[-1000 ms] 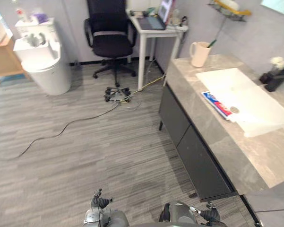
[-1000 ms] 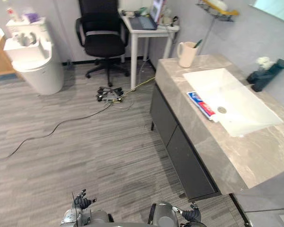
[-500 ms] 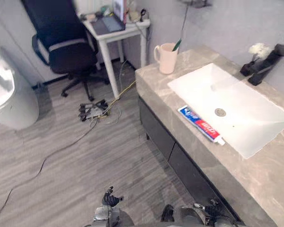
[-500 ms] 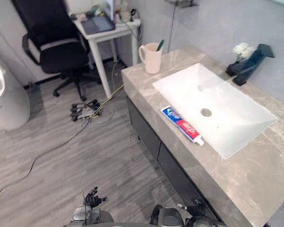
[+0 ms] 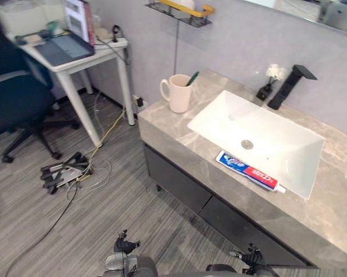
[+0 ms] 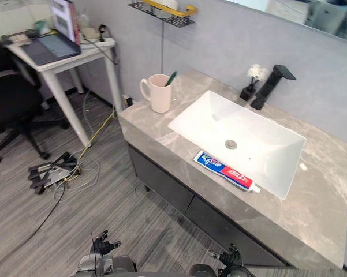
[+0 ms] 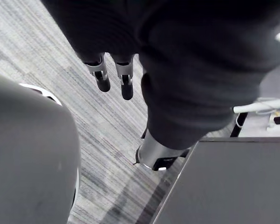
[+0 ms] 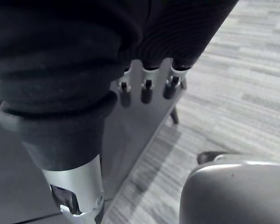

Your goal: Organize washtable

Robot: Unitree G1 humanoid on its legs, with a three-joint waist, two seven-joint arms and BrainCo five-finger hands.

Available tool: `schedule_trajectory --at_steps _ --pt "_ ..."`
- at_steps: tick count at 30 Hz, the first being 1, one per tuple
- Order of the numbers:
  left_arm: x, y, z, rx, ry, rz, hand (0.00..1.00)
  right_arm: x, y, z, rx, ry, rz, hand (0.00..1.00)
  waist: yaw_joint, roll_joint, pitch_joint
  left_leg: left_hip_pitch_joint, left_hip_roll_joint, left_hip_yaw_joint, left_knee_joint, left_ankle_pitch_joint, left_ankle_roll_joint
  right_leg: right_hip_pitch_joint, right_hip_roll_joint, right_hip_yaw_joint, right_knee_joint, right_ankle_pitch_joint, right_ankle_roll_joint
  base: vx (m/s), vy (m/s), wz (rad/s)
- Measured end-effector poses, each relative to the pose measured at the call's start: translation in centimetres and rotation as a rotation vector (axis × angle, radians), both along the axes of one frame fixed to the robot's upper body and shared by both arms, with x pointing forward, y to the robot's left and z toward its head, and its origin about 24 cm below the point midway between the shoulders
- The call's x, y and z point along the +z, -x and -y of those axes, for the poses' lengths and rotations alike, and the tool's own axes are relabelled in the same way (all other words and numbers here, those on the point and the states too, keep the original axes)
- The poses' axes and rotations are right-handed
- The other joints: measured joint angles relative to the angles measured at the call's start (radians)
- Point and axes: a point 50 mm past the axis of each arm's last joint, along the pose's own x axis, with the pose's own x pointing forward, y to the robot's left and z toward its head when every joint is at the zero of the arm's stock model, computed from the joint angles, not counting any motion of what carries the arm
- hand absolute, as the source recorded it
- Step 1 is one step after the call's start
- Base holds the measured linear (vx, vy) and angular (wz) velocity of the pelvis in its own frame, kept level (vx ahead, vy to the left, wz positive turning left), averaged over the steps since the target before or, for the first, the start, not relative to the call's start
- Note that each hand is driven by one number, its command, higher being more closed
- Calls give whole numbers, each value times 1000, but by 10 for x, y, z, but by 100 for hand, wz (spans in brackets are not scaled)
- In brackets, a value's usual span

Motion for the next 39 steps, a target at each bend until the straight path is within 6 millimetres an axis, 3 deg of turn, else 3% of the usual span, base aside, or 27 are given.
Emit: schedule_trajectory --at_steps 2,4,7,9,11,13,15,16,17,18,20,21,23,24,25,28,33,39 --pt "-3 3 2 -8 8 -24 0 2 -8 -2 11 -4 21 0 -2 10 -2 64 0 91 -57 4 5 -87 -40 -101 145 10 -15 84 52 -123" --pt "-7 8 10 -52 17 -57 0 4 -16 -4 48 0 42 0 -19 36 -9 152 -22 168 -140 17 12 -131 -112 -345 227 13 -53 89 61 -115" --pt "-8 8 11 -85 12 -75 0 3 -27 -11 127 8 33 0 -30 48 -18 180 -52 215 -225 48 0 -123 -105 -520 122 1 -85 130 -6 -98" --pt "-9 6 19 -127 23 -80 0 5 -32 -6 124 13 50 0 -54 75 -5 185 -49 207 -253 74 -4 -113 -74 -518 75 19 -92 102 -62 -32" --pt "-9 6 21 -156 26 -83 0 5 -32 -5 113 12 49 0 -56 74 -4 186 -30 180 -217 84 -13 -81 -53 -521 44 20 -92 81 -90 -5" --pt "-8 2 19 -167 16 -68 0 3 -28 -6 111 5 34 0 -51 61 0 139 14 159 -51 82 -17 -37 -34 -521 -3 18 -90 15 -104 -3" --pt "-4 -3 21 -159 17 -31 0 2 -24 -5 110 9 28 0 -38 76 6 51 112 110 245 95 -44 17 13 -494 -46 14 -98 -29 -123 -48" --pt "-3 -2 23 -155 23 -19 0 1 -21 -5 109 9 17 0 -18 84 6 6 152 72 371 101 -58 39 44 -452 -58 3 -100 47 -12 -113" --pt "-2 -4 25 -158 25 -9 0 1 -20 -4 104 10 14 0 -4 91 8 -16 154 37 384 63 -46 39 59 -407 -66 3 -101 64 22 -115" --pt "-2 -4 24 -156 24 -7 0 1 -20 -3 95 9 14 0 -5 90 9 -30 146 28 366 51 -42 35 61 -391 -69 3 -101 96 32 -112" --pt "-1 -5 23 -142 23 -2 0 2 -22 -2 81 20 18 0 -1 86 10 -45 84 -35 183 33 -35 29 67 -321 -89 8 -96 74 73 -104" --pt "-1 -4 23 -134 24 0 0 2 -23 -2 81 21 20 0 -1 89 10 -42 44 -103 42 36 -33 22 69 -284 -88 16 -83 69 125 -89" --pt "-1 -5 25 -123 30 4 0 2 -24 -2 81 23 19 0 6 94 11 -9 8 -164 -64 60 -28 20 72 -236 -86 33 -56 93 176 -69" --pt "-1 -4 22 -116 16 2 0 1 -21 -7 77 10 14 0 -5 79 0 19 -19 -153 -106 60 -29 35 68 -218 -122 58 -29 178 165 -46" --pt "-1 -6 22 -118 15 7 0 0 -20 -8 78 4 10 0 2 65 -5 32 -27 -138 -101 61 -12 58 68 -213 -167 81 -27 172 113 -22" --pt "-2 -2 20 -108 13 -2 0 -1 -18 -13 68 -10 6 0 2 59 -9 62 -54 -141 -98 59 -8 110 56 -204 -215 99 -26 201 115 -13" --pt "-3 2 21 -90 23 -12 0 -1 -14 -5 20 -9 4 0 3 77 -9 93 -64 -154 -118 60 -7 151 54 -213 -248 98 -25 107 21 6" --pt "-6 10 16 17 53 -26 0 -5 -4 0 -30 -22 -20 0 3 77 -10 152 -61 -171 -182 63 -3 201 70 -217 -275 100 -23 4 -21 3"
